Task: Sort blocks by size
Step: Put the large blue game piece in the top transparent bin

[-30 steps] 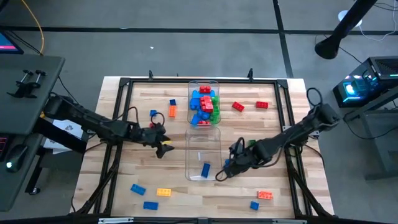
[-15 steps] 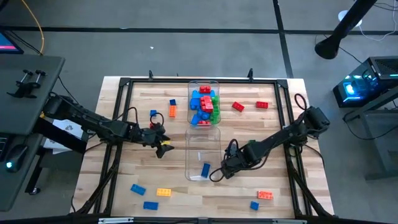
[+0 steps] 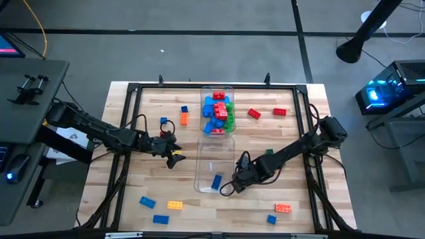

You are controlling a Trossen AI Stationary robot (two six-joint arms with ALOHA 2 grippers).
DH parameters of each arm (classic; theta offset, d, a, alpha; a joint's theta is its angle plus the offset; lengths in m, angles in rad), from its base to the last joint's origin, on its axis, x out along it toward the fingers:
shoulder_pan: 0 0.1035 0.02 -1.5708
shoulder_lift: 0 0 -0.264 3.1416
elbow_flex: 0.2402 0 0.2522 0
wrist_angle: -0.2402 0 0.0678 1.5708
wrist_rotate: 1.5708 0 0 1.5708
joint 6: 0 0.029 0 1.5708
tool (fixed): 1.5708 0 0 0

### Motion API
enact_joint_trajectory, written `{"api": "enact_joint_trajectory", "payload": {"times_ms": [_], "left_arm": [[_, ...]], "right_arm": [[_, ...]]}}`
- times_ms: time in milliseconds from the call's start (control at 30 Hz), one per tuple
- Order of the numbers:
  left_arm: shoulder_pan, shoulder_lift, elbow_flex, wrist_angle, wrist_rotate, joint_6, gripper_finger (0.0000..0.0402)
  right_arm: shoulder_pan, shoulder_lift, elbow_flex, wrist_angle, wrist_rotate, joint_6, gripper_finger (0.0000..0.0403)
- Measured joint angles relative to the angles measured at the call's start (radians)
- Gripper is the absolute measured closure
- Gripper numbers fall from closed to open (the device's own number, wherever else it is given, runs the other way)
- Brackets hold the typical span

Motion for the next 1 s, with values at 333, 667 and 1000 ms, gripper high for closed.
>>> {"api": "enact_joint_trajectory", "payload": {"times_ms": [333, 667, 1000], "left_arm": [[0.000, 0.000, 0.000, -0.004, -0.003, 0.000, 0.0108], [0.000, 0.000, 0.000, -0.018, -0.013, 0.000, 0.0108], [0.002, -0.001, 0.000, -0.002, -0.001, 0.000, 0.0108]], "right_arm": [[-0.005, 0.020, -0.009, -0.213, 0.024, 0.097, 0.0095], [-0.024, 0.024, -0.006, -0.164, 0.036, 0.025, 0.0147], [-0.086, -0.188, 0.023, -0.502, 0.170, -0.033, 0.0148]]}}
